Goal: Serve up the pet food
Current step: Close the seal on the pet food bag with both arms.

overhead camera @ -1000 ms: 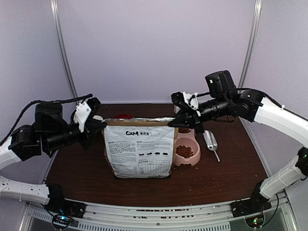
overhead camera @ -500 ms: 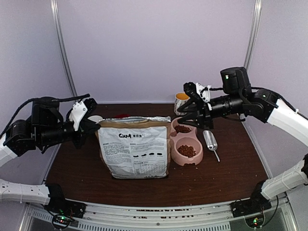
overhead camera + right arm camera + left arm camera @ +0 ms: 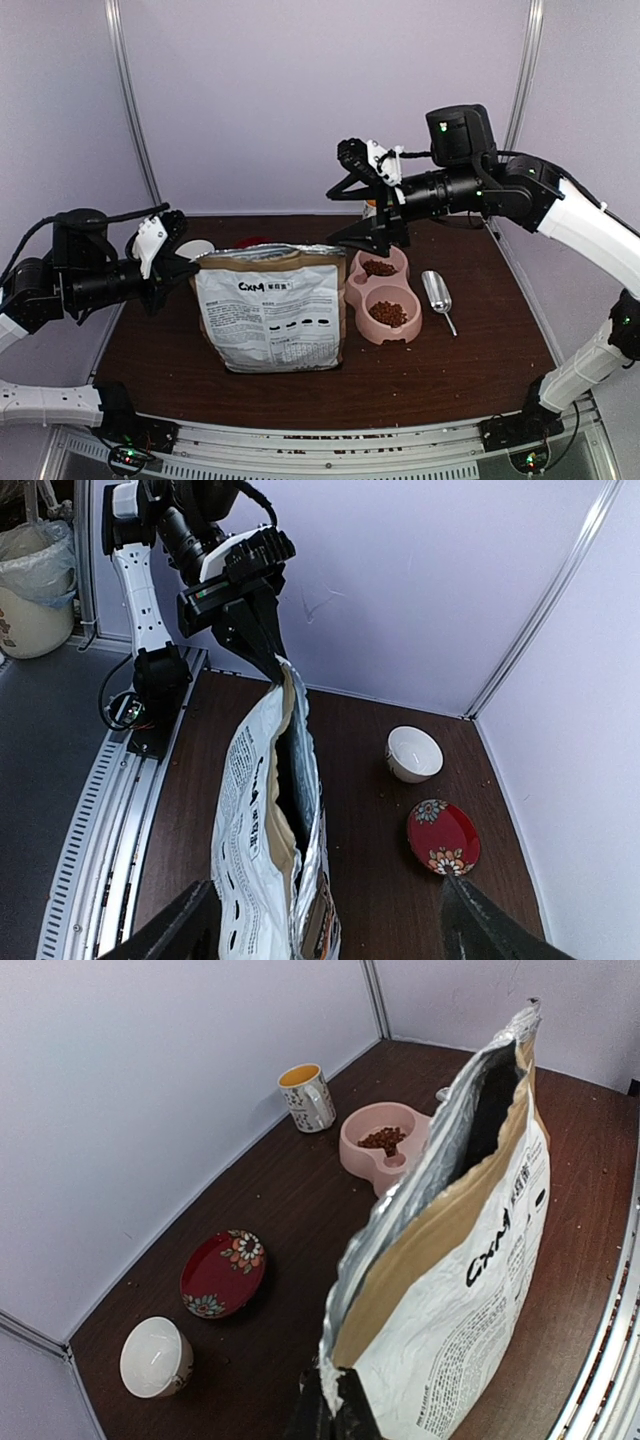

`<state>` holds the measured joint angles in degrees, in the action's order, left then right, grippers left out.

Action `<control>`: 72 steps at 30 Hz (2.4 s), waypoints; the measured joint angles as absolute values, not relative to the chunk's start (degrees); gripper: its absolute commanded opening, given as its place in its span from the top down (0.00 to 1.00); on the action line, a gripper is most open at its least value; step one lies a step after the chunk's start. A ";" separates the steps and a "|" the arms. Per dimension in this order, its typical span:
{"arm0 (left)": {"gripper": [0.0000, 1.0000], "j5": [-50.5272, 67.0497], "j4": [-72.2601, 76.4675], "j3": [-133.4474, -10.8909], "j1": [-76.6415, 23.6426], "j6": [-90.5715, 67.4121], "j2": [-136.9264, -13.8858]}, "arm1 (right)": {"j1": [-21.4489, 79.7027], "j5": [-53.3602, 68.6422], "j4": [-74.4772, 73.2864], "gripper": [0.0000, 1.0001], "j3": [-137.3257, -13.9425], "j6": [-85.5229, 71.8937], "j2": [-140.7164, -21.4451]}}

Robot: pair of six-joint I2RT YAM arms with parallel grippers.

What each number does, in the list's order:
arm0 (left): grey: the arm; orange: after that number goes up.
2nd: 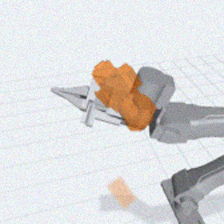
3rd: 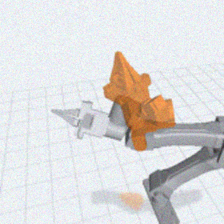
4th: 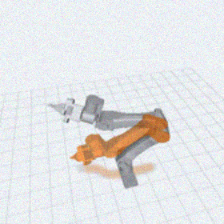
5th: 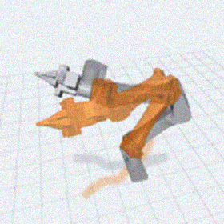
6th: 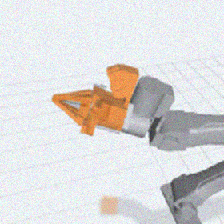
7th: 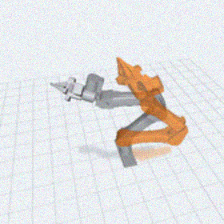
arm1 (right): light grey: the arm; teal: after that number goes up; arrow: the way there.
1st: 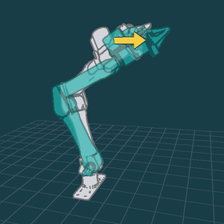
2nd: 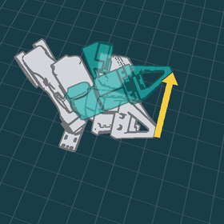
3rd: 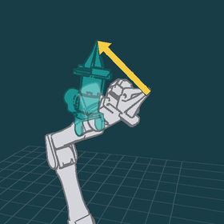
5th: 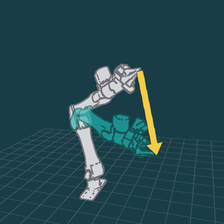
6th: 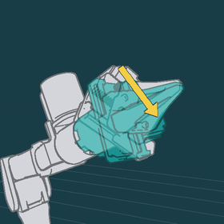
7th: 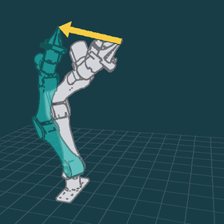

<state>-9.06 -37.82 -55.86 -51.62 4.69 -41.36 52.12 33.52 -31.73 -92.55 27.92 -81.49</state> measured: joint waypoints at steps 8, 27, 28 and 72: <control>1.00 -7.05 -37.54 -53.80 -51.57 4.84 -38.06 | 53.39 29.89 -36.27 0.29 -96.95 28.08 -88.25; 1.00 -6.98 -36.73 -53.21 -50.57 4.84 -37.80 | 53.34 36.16 -27.73 0.48 -81.43 22.04 -85.38; 1.00 -6.79 -36.67 -53.17 -50.41 4.84 -37.80 | 53.34 36.16 -27.14 0.52 -81.28 21.93 -85.38; 1.00 -3.20 -36.12 -51.86 -48.18 5.10 -35.70 | 54.11 40.93 -11.53 0.92 -80.18 13.69 -91.11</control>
<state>-3.20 -36.12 -51.86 -48.18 5.10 -35.70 54.11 40.93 -11.53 -80.18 13.69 -91.11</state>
